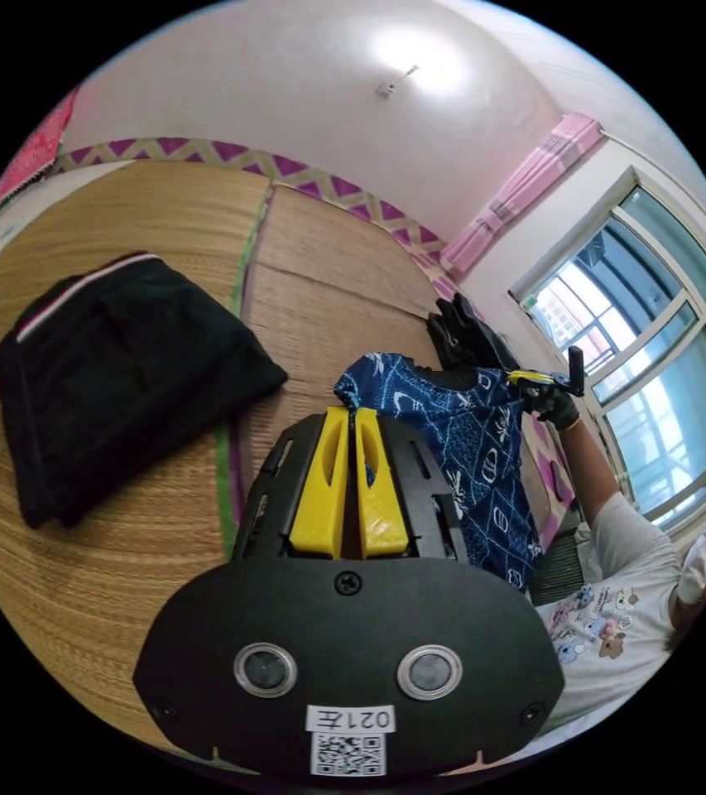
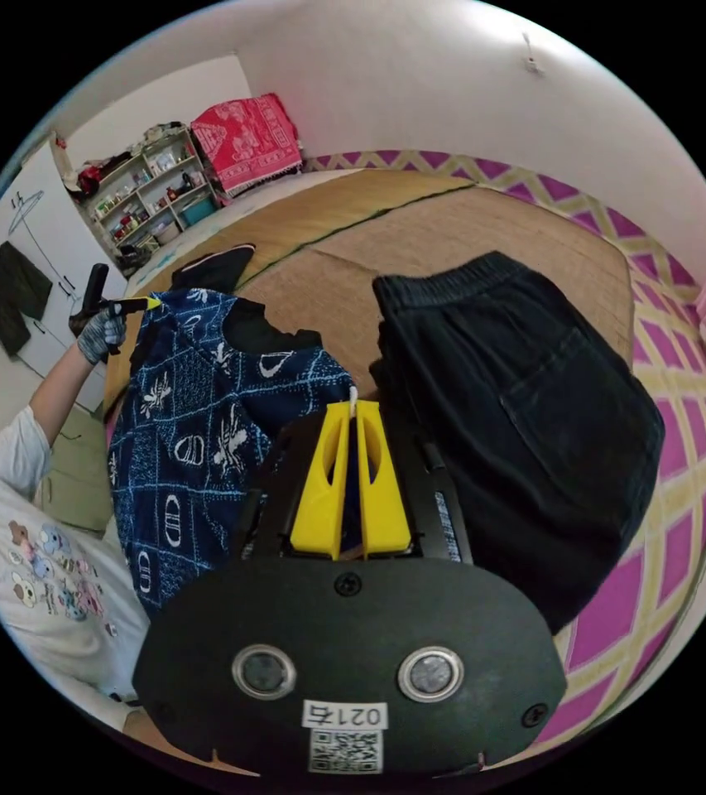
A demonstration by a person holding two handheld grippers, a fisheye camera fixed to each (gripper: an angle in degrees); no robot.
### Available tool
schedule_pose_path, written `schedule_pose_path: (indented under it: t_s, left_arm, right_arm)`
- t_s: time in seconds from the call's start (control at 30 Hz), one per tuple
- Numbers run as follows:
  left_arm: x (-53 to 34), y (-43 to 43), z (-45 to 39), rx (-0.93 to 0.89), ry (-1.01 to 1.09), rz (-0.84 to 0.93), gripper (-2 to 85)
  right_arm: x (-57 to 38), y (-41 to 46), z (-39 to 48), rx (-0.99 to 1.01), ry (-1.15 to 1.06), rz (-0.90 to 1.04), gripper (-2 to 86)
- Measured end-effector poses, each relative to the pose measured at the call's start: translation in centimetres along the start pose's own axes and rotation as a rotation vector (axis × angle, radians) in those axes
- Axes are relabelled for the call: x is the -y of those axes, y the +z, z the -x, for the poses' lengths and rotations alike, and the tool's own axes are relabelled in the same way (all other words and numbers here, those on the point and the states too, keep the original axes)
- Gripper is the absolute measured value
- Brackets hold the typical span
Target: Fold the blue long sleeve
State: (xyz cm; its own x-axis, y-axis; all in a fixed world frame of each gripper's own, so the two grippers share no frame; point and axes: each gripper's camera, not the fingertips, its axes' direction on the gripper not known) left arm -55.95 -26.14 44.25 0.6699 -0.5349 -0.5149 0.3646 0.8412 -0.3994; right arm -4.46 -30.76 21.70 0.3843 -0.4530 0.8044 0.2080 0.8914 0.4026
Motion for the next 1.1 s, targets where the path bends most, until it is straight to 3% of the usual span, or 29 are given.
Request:
schedule_pose_path:
  t_s: [0.2, 0.4, 0.6, 0.77, 1.1]
  left_arm:
    - [-0.7, 6.0, 4.7, 0.055, -0.113, 0.091, -0.7]
    - [-5.2, 3.3, 5.1, 0.066, -0.111, -0.123, -0.9]
    - [-9.8, 3.6, 0.6, 0.052, 0.001, -0.052, -1.0]
    - [-13.9, 4.3, -3.7, 0.187, 0.069, -0.024, -1.0]
    - [-21.0, 2.5, -7.1, 0.172, 0.133, -0.055, -1.0]
  right_arm:
    - [0.8, 9.7, -0.9, -0.048, 0.111, 0.144, 1.3]
    - [-4.4, 7.4, 1.3, -0.113, 0.098, 0.037, 6.9]
    - [-7.2, 9.5, 15.1, 0.085, -0.212, 0.047, 8.5]
    - [-5.5, 14.7, 30.1, 0.210, -0.412, -0.064, 8.9]
    - [-0.1, 21.0, 37.7, 0.176, -0.476, 0.083, 8.9]
